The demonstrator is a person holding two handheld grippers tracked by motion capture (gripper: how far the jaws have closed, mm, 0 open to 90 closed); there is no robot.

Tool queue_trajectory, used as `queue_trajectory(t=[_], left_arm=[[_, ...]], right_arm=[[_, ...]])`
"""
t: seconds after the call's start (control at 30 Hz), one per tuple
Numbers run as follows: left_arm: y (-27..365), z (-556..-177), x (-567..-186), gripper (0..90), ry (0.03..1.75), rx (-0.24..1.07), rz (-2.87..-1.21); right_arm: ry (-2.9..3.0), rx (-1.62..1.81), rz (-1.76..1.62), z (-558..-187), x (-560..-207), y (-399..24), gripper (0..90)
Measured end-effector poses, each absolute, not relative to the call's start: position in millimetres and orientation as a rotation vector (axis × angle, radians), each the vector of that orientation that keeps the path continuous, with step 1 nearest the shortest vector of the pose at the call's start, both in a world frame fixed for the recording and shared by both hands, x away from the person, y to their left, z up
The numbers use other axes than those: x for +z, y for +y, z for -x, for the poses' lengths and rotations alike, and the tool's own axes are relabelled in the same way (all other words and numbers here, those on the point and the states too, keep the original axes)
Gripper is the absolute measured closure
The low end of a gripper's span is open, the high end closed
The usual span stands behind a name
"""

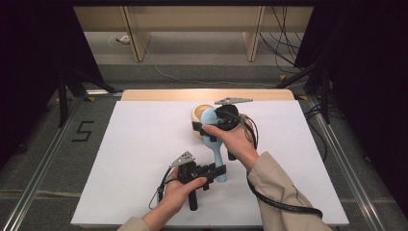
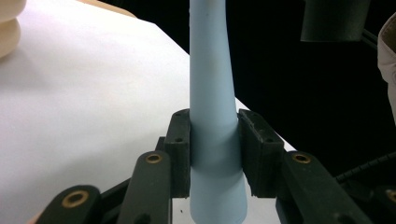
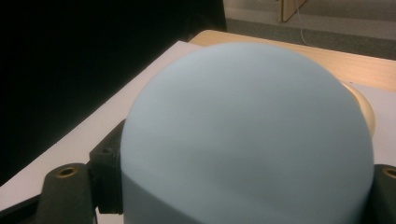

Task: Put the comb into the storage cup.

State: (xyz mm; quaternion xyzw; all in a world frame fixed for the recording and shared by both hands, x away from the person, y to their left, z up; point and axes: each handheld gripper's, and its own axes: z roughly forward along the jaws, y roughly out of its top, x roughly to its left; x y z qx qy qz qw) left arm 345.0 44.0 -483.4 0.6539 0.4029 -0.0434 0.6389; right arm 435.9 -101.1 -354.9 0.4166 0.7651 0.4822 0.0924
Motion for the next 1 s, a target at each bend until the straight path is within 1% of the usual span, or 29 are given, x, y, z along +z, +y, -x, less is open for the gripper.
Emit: queue_trajectory(t=[0.87,0.9,1.0], left_arm=[[45.4,-343.8,-474.2,63.8,0.883,0.013,-1.562],[45.4,-343.8,-473.1,63.1,0.876,0.022,-1.573],[45.4,-343.4,-468.4,52.4,0.853,0.046,-1.64]], right_arm=[[2.274,1.468,-1.225,-435.1,-347.1,-101.6,24.4],[2.272,1.469,-1.223,-435.1,-346.5,-101.6,24.5],[2.256,1.48,-1.223,-435.9,-345.3,-102.0,24.5]])
